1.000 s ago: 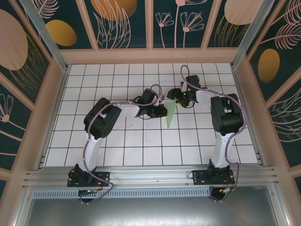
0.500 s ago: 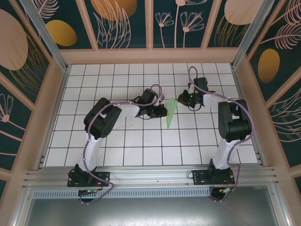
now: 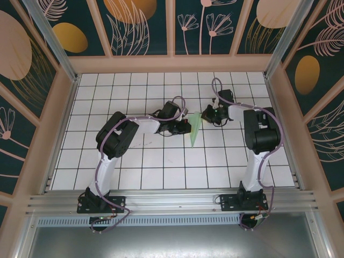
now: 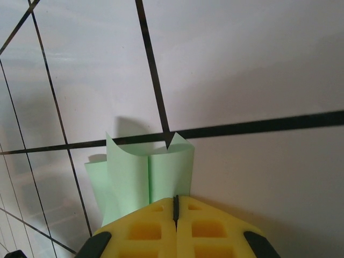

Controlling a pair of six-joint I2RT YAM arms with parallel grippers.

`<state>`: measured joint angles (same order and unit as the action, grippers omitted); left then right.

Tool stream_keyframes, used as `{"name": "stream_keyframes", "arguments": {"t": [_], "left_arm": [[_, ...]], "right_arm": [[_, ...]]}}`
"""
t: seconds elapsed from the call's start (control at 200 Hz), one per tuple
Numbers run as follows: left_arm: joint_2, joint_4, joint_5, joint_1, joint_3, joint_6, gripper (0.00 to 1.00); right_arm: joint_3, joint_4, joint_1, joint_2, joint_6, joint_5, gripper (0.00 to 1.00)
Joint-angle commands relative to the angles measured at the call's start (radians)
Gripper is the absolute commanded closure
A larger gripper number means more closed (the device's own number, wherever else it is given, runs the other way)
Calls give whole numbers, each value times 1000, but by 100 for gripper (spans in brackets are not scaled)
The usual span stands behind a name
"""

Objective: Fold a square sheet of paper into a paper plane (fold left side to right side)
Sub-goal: Fold the wing for the fifth time at the center of the table.

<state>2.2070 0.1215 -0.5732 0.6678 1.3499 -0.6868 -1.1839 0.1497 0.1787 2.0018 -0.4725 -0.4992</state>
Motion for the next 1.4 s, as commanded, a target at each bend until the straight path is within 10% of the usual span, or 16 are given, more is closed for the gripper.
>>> {"name": "stream_keyframes", "arguments": {"t": [0.0, 0.941, 1.391], "left_arm": [[-37, -57, 44, -1, 24, 44, 100], [35, -104, 28, 17, 105, 74, 100], [46, -103, 43, 18, 85, 72, 100]], "right_arm": [[-33, 55, 8, 43, 27, 16, 100], [-84, 145, 32, 94, 78, 62, 100], [-6, 33, -11, -135, 67, 38, 89]]}}
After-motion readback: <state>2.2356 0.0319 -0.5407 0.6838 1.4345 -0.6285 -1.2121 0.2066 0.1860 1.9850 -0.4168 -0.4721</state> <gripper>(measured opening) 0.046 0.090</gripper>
